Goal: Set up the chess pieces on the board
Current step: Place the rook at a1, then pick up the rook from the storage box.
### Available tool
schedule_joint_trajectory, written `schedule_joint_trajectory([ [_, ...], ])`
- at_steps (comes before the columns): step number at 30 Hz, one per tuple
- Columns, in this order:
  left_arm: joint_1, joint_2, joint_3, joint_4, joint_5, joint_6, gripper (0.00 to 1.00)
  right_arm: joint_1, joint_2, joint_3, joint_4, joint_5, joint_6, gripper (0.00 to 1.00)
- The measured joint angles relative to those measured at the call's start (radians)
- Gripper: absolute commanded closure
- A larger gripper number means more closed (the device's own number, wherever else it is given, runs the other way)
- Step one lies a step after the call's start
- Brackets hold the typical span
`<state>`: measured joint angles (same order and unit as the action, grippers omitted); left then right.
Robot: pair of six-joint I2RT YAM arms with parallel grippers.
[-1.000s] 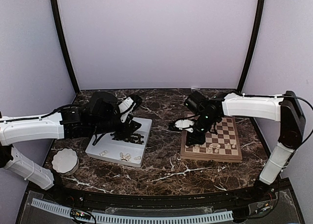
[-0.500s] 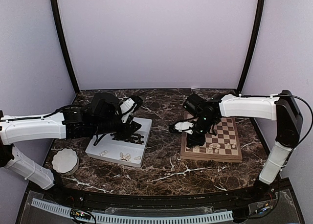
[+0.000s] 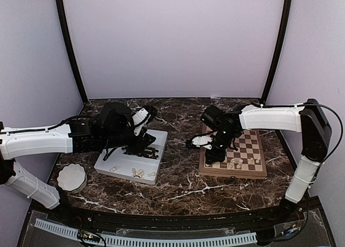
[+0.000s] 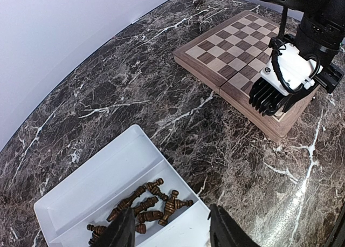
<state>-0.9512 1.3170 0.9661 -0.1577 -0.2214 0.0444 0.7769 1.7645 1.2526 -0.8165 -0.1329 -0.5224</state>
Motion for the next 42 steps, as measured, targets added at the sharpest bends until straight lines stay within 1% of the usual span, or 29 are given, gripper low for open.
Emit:
schedule_joint_trajectory([
  [2,0.000,0.000,0.000,0.000,0.000,0.000,0.51,0.000,0.000,0.000,0.000,0.000,0.000,0.90],
  [8,0.000,0.003,0.000,0.000,0.000,0.000,0.51,0.000,0.000,0.000,0.000,0.004,-0.001,0.78],
  [14,0.000,0.013,0.000,0.000,0.001,0.000,0.51,0.000,0.001,0.000,-0.006,0.015,0.000,0.71],
  [19,0.000,0.013,0.000,0.000,0.001,0.000,0.50,0.000,0.001,0.000,-0.017,0.011,0.000,0.70],
  [23,0.006,0.013,0.000,-0.009,-0.003,-0.016,0.50,0.000,-0.001,0.014,-0.045,-0.021,-0.001,0.68],
  [28,0.040,0.013,0.000,-0.090,-0.013,-0.112,0.52,0.000,-0.043,0.043,-0.079,-0.083,-0.016,0.66],
  [31,0.070,0.021,0.000,-0.170,-0.007,-0.189,0.57,0.000,-0.085,0.064,-0.099,-0.111,-0.030,0.66],
  [35,0.085,0.072,-0.002,-0.267,0.037,-0.256,0.62,0.000,-0.116,0.091,-0.113,-0.129,-0.048,0.66],
  [39,0.085,0.143,-0.016,-0.309,0.102,-0.278,0.62,-0.002,-0.117,0.100,-0.120,-0.141,-0.056,0.66],
  [41,0.085,0.174,-0.019,-0.319,0.128,-0.282,0.63,-0.003,-0.117,0.101,-0.125,-0.145,-0.059,0.66],
  [42,0.085,0.189,-0.019,-0.321,0.136,-0.283,0.66,-0.005,-0.117,0.101,-0.126,-0.145,-0.060,0.66],
])
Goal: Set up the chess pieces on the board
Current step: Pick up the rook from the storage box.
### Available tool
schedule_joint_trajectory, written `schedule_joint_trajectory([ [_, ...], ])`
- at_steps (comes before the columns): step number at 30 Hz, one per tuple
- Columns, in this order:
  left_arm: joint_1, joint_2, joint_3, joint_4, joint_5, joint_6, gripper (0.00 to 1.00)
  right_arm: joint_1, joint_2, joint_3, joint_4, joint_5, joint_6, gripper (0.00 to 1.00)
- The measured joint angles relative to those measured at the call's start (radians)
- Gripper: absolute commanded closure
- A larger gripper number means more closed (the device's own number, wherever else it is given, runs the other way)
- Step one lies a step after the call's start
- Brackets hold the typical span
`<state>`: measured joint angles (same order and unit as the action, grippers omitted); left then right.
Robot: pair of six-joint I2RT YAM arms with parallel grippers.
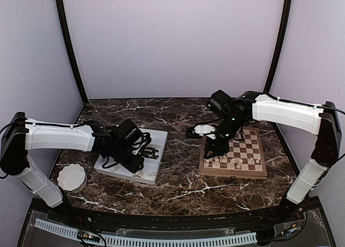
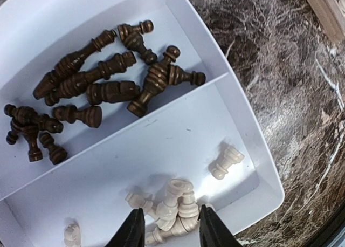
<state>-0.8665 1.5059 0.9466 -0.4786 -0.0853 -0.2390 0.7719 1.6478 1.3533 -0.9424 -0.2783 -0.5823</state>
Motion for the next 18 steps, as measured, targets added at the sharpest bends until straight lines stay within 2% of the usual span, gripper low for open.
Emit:
schedule_joint_trajectory([
  [6,0.000,0.081,0.001,-0.037,0.041,0.000,0.73,-0.003,-0.005,-0.004,-0.001,-0.003,0.000,0.66],
  [18,0.000,0.109,0.005,-0.067,0.053,0.018,0.77,-0.007,-0.006,-0.009,0.000,-0.010,0.000,0.66],
])
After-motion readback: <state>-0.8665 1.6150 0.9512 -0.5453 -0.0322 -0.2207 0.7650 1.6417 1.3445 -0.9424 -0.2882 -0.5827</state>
